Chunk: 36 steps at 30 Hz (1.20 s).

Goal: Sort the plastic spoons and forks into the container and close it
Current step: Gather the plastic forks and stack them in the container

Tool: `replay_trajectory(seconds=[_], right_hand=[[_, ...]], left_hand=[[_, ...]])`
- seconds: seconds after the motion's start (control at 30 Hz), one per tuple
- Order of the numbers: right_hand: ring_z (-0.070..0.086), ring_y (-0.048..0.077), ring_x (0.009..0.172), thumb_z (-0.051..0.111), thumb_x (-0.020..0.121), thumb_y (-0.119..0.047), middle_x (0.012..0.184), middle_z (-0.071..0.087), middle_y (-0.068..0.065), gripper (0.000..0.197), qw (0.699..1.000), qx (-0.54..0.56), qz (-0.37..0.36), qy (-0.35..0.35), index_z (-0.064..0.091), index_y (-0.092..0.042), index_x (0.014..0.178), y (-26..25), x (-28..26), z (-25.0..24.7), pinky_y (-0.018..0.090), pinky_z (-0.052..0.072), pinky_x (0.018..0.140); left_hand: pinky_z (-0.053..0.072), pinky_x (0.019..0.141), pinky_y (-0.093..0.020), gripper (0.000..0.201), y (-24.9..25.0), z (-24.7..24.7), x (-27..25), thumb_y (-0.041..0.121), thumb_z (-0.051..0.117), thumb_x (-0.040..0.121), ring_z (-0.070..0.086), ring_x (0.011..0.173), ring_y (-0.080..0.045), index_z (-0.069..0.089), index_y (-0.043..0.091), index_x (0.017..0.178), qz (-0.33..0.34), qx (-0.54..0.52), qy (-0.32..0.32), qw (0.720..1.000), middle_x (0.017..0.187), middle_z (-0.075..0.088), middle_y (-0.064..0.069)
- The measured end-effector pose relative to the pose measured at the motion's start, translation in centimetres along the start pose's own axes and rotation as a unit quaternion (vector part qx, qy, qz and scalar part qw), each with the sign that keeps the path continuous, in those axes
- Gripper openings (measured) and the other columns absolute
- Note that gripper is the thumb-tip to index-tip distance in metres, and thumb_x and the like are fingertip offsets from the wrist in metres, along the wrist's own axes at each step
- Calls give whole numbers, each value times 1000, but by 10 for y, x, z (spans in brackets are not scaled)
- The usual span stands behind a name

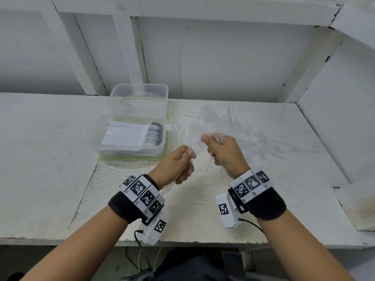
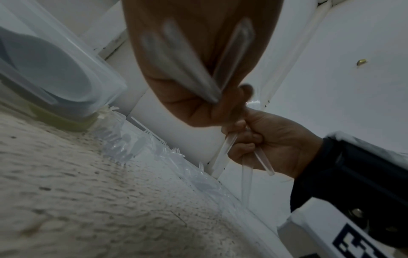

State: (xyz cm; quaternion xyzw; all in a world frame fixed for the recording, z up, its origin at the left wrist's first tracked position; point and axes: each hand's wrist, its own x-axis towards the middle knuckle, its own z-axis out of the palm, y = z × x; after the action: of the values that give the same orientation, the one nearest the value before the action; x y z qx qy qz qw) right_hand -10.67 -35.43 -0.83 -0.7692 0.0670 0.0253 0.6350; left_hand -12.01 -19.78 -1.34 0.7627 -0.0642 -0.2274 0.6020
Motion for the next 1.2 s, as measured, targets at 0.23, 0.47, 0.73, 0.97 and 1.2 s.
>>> replay_trajectory(seconds=[0.23, 0.47, 0.73, 0.97, 1.2], right_hand=[[33, 1, 39, 58, 91, -32, 47, 40, -12, 26, 998, -28, -59, 17, 54, -18, 70, -3, 5, -6, 14, 30, 41], [39, 4, 46, 55, 92, -31, 55, 44, -6, 18, 997, -15, -65, 26, 52, -16, 84, -3, 9, -2, 17, 33, 45], [43, 9, 52, 53, 94, -26, 64, 50, 0, 23, 1000, -23, -17, 2, 36, -15, 105, -3, 6, 3, 21, 35, 48], [37, 7, 43, 43, 98, -18, 73, 58, 4, 11, 1000, 16, 5, -10, 32, -17, 97, 1, -8, 1, 21, 32, 44], [46, 6, 50, 49, 96, -24, 72, 67, -4, 12, 998, 48, -13, 36, 51, -13, 91, 7, -19, 13, 18, 36, 46]], left_hand=[[47, 46, -24, 26, 4, -13, -4, 34, 33, 101, 57, 49, -19, 54, 22, 111, -33, -48, -76, 995, 69, 61, -5], [21, 40, -15, 44, 8, -14, -3, 43, 26, 99, 26, 38, -7, 57, 13, 104, -71, -69, -92, 991, 55, 38, 2], [46, 46, -23, 21, 5, -7, -1, 22, 37, 101, 48, 45, -11, 49, 11, 87, -63, 7, -109, 992, 59, 48, -2], [29, 46, -21, 28, -1, -3, 7, 28, 30, 101, 34, 51, -11, 52, 14, 91, -71, -83, 48, 993, 64, 40, 1], [37, 51, -25, 25, 0, 13, 9, 21, 32, 101, 42, 57, -13, 48, 14, 84, -22, -143, 128, 981, 69, 45, -2]])
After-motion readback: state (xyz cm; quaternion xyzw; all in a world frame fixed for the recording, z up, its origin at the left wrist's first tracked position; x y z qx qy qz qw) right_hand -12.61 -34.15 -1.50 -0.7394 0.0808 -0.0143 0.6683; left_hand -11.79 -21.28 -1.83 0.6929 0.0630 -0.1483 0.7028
